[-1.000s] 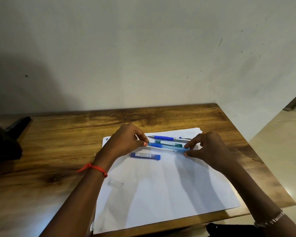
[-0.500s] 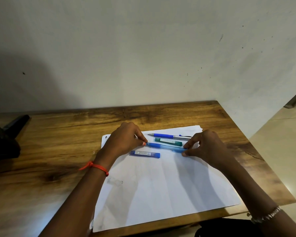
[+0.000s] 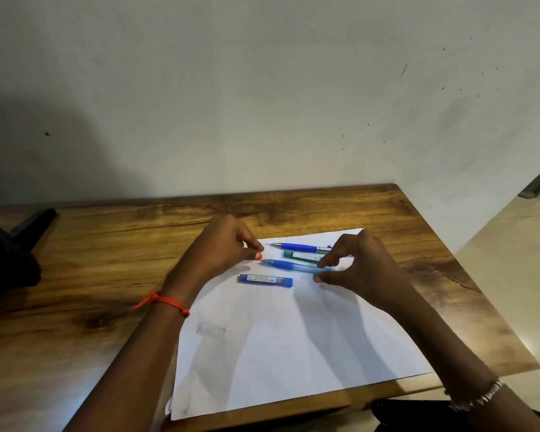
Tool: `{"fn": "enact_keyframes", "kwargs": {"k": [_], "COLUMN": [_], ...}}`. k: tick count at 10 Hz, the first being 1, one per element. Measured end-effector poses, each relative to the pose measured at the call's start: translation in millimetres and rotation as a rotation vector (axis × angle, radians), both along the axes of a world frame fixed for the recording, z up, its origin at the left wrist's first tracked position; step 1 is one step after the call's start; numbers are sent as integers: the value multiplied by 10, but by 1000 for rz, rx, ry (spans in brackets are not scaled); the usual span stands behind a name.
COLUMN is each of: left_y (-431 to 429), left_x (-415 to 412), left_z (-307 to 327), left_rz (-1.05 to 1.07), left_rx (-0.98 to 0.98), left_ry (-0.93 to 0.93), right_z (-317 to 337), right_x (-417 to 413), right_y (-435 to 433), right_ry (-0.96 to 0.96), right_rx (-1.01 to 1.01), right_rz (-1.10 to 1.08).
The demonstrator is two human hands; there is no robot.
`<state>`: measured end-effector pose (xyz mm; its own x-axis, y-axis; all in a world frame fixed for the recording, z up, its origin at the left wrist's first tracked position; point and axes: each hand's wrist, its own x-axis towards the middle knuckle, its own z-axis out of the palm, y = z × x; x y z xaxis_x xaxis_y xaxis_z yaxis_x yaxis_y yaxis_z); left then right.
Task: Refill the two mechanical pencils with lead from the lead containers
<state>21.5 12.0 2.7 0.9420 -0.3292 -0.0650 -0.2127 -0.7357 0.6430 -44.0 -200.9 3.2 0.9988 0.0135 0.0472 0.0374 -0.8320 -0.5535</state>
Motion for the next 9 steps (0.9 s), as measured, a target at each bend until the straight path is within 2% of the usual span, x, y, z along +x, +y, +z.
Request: {"fn": "enact_keyframes", "kwargs": {"k": [1,4,8,9], "left_y": [116,155,122,108], "left_x": [-19,-47,-48,-94], "left_z": [38,60,52,76], "left_rz": [49,28,34,36], "left_rx": [20,34,27,16], "left_ry": [37,152,144,128], "right_z": [-66,-150,-154,-107], "right_x": [-9,-2,15,-16], "right_y": [237,350,220,202], "right_ry": [-3,12,19,17], "right_rx": [-61,-163,-189,-103], "right_rz": [84,161,102,67]}}
